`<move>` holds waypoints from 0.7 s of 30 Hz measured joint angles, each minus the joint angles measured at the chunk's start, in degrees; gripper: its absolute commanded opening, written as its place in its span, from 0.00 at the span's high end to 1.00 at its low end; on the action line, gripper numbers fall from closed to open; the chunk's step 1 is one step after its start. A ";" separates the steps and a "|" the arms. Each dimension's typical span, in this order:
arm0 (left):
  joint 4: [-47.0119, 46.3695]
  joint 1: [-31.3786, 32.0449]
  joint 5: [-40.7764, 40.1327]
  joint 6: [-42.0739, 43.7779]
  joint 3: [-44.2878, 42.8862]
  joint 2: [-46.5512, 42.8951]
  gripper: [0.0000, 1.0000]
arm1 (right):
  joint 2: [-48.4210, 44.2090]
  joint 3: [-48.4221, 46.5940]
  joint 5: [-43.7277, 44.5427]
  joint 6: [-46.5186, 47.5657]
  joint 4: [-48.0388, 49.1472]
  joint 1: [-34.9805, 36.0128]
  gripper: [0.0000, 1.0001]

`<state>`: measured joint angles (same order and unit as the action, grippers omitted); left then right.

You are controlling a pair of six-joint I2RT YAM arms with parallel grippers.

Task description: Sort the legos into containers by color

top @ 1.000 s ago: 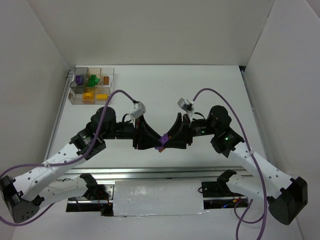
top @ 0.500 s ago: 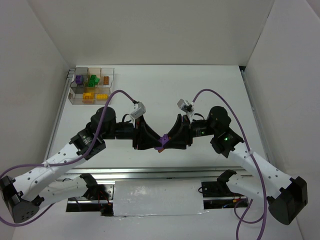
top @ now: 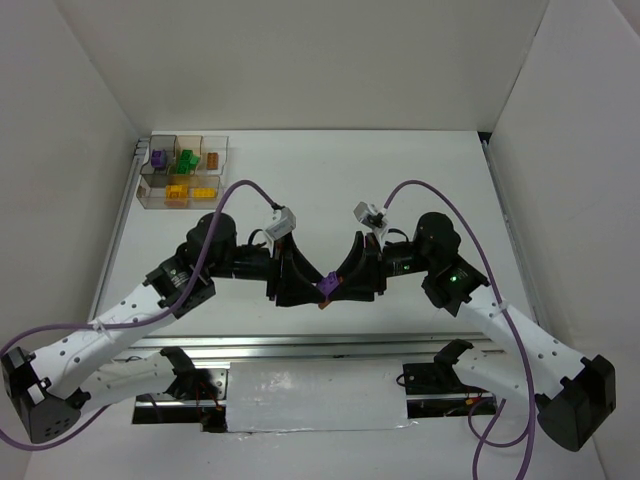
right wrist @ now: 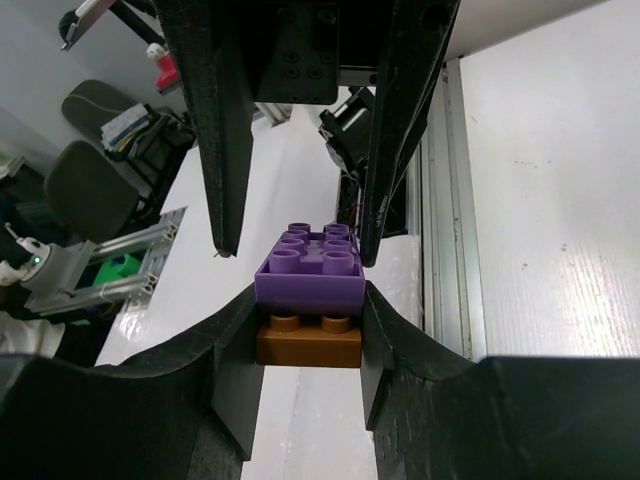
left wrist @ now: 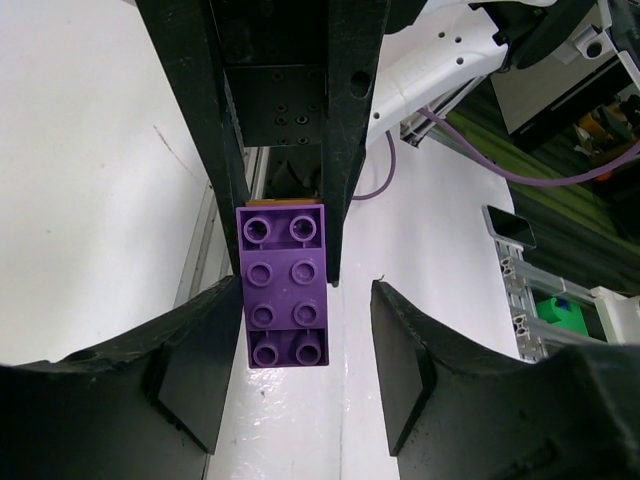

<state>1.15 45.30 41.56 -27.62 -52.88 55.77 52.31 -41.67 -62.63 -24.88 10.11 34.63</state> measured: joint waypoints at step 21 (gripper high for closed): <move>0.07 0.00 0.55 0.09 0.02 2.38 0.41 | 0.66 -0.74 -1.05 0.72 -2.69 -0.02 1.00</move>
<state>1.21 45.30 42.11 -27.53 -52.86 58.15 52.97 -42.41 -63.68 -24.16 7.42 34.61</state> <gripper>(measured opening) 0.568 0.441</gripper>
